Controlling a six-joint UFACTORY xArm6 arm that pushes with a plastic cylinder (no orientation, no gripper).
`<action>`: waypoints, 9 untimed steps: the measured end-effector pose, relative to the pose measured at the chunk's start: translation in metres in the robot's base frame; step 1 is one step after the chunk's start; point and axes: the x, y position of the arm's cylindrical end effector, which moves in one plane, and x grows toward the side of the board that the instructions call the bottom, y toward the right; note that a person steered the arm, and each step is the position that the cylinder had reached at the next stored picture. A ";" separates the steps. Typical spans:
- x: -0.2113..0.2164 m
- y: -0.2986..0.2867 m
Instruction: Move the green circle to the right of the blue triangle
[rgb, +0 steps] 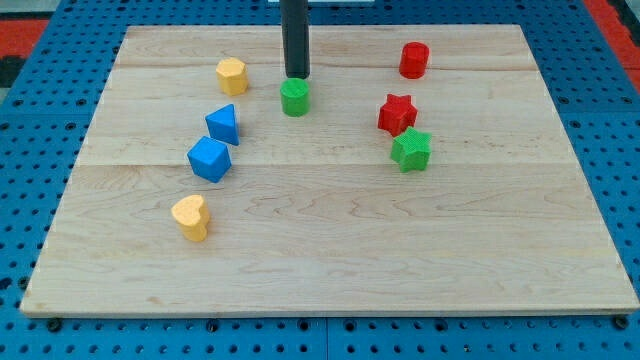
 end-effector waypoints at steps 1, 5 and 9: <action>0.000 0.000; 0.034 -0.025; 0.086 0.067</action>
